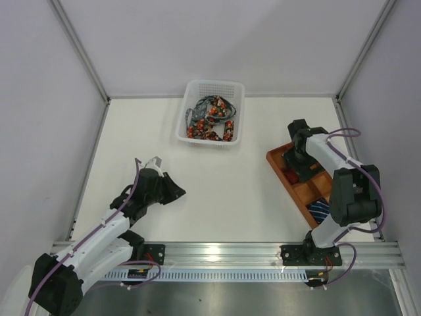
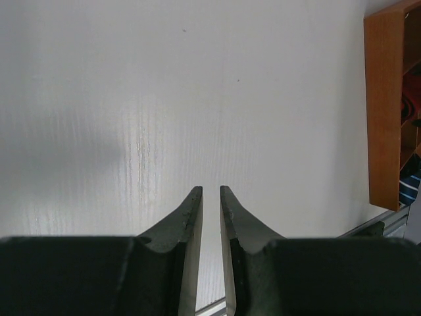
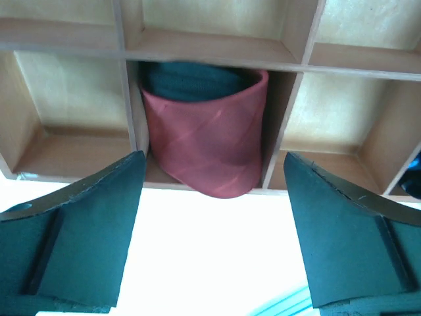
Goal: Roll the ties
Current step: Place the rolled tie into the container
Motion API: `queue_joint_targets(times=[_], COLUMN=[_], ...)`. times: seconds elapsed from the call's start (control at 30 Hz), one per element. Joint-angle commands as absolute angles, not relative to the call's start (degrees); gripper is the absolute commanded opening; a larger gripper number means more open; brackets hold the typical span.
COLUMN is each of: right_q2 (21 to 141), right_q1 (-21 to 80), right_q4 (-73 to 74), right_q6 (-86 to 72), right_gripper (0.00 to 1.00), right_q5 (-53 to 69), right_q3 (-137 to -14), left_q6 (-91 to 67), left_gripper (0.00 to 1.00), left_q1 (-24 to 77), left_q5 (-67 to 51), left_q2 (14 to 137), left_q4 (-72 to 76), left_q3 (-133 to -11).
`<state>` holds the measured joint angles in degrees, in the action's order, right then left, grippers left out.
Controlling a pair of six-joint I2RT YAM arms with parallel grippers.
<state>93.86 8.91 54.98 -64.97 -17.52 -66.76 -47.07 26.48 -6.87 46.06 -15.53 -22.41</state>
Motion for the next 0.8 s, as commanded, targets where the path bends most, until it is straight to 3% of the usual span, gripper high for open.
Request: queue_joint_targets(times=[0.0,0.23,0.37,0.57,0.6,0.77], right_q2=[91.8,85.6,81.2,72.3,71.2,64.6], right_q1=[10.0,12.7,15.3,18.9,19.2,26.2], right_q4=[58.1,62.3,63.5,50.9,49.3,40.4], right_q6=[-64.8,-62.9,-56.4,-40.7,-39.7,-38.3], right_gripper=[0.92,0.94,1.0,1.0,1.0,1.0], right_q5=[-18.2,-19.2,-21.6,-18.1,-14.5,-11.3], right_q3=[-67.7,-69.5,-72.6,-64.6,-62.6,-52.6], left_q6=[-47.7,-46.7,-44.9,-43.9,-44.6,-46.5], left_gripper=[0.22,0.22,0.29,0.55,0.65,0.83], left_q1=[26.1,26.1,26.1,26.1,26.1,26.1], left_q5=[-7.7,-8.1,-11.2,-17.1,-17.9,-20.7], left_q2=[45.5,45.4,45.0,43.8,42.8,38.7], left_q4=[-14.3,-14.2,-12.8,-10.6,-9.1,-7.7], left_q3=[-23.0,-22.9,-23.1,-22.2,-21.9,-18.8])
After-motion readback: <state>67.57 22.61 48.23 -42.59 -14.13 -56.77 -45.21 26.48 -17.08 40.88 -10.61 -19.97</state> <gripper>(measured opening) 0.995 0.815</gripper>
